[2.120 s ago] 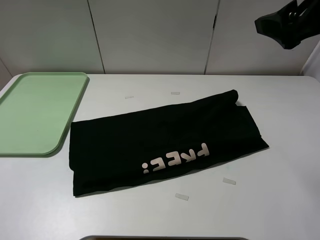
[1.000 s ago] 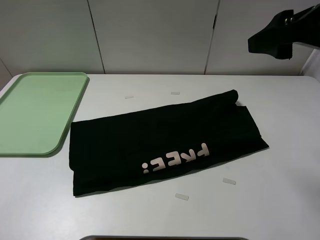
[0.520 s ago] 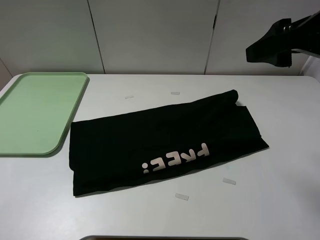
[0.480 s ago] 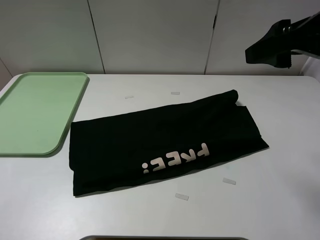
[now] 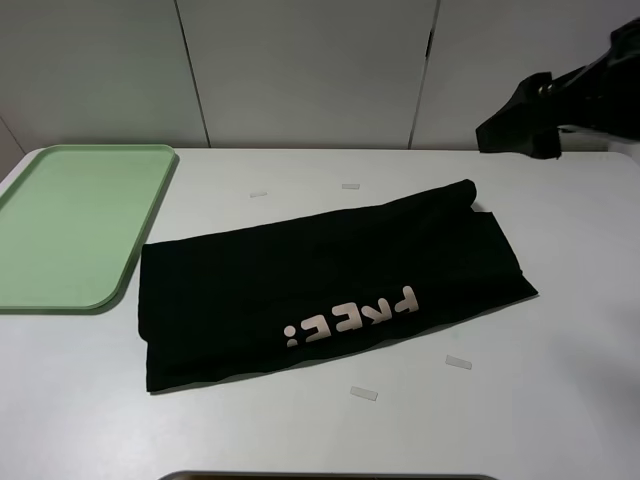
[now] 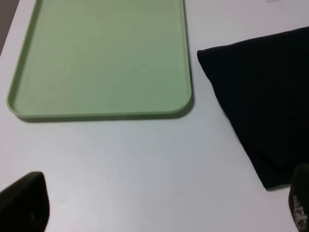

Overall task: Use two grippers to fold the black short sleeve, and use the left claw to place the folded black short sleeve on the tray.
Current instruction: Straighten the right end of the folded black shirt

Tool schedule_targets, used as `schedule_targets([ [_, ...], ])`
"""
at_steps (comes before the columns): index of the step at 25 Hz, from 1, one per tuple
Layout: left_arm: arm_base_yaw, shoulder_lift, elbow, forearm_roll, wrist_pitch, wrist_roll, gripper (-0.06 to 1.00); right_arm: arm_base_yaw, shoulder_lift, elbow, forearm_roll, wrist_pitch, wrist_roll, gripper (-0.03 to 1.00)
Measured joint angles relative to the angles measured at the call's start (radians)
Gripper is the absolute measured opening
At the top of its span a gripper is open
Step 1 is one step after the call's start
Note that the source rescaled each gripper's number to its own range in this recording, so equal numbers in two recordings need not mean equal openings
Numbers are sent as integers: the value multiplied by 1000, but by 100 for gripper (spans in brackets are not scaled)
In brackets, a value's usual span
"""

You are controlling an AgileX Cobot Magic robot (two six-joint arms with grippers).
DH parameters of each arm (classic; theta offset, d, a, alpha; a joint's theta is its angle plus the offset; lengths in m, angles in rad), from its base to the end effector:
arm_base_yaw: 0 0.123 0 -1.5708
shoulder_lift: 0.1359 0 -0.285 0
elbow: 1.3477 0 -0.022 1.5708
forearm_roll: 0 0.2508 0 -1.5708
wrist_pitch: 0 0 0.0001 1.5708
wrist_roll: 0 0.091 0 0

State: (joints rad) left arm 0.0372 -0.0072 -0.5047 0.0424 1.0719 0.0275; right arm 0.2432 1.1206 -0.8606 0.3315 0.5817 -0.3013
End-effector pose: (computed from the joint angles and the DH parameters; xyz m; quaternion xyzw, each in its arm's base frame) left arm -0.0071 0.0031 0.2777 -0.0052 0.8528 0.0380 0.5208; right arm 0.2188 0.0711 0.3129 -0.1562 0.8963 0.1265 0.3953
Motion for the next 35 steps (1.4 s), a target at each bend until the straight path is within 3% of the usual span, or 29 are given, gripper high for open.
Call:
schedule_targets([
  [5,0,0,0,0,0,0,100,0,142,0,41,-12,-57,100],
  [15,0,0,0,0,0,0,100,0,390,0,78,-146,-122,100],
  [20,0,0,0,0,0,0,100,-41,430,-33,46,-161,-124,100],
  [25,0,0,0,0,0,0,100,-147,574,-214,-61,-37,-79,100],
  [35,0,0,0,0,0,0,100,-293,903,-492,-30,187,-124,100],
])
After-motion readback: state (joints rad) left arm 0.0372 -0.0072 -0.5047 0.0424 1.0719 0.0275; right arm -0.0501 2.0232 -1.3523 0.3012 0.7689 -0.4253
